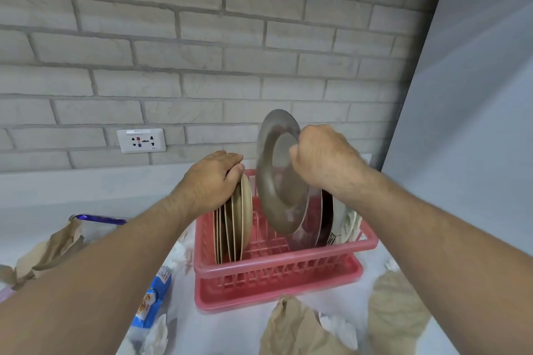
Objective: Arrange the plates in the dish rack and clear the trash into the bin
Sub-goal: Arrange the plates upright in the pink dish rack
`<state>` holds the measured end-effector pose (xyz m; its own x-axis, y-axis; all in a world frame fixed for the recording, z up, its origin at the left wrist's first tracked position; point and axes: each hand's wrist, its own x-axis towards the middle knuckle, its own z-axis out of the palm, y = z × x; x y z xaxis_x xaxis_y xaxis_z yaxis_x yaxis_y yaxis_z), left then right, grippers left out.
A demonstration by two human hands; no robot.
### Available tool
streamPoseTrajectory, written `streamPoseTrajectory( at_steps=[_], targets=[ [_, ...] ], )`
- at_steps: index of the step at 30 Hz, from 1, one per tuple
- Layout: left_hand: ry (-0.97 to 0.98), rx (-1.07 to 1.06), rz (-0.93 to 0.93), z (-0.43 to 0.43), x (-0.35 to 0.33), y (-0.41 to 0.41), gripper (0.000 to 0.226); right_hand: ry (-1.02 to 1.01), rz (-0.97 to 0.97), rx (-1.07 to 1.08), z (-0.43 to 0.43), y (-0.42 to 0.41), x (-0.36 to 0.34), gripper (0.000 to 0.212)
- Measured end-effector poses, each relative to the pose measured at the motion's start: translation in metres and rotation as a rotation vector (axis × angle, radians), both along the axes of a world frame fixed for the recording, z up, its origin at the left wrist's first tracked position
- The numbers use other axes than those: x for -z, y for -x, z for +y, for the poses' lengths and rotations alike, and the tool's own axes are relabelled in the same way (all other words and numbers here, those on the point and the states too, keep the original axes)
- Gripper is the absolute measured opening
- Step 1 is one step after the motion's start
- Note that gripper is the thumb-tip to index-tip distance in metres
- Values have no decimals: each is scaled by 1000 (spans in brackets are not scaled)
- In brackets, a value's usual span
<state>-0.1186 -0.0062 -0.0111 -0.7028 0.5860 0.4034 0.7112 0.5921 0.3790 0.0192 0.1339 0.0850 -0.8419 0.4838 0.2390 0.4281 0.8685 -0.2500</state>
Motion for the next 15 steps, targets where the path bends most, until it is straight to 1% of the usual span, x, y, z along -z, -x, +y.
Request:
streamPoseTrajectory(
  at_steps=[4, 7, 8, 11, 14, 15],
  targets=[
    [25, -14, 7, 2, -1, -2, 44, -103, -76, 11, 9, -4, 11, 19],
    [26, -14, 10, 2, -2, -3, 44, -174, -89, -37, 10, -4, 22, 31],
    [27, -14, 9, 2, -2, -3, 44, -177, -107, -30, 10, -2, 23, 32],
    [28, -15, 15, 2, -2, -4, 44, -153, -134, 19, 8, 2, 25, 23],
    [23, -15, 20, 3, -3, -5, 44, -193, -160, 17, 2, 1, 25, 8],
    [24, -14, 18, 3, -3, -5, 44, -202, -172, 3, -2, 0, 26, 9]
  ],
)
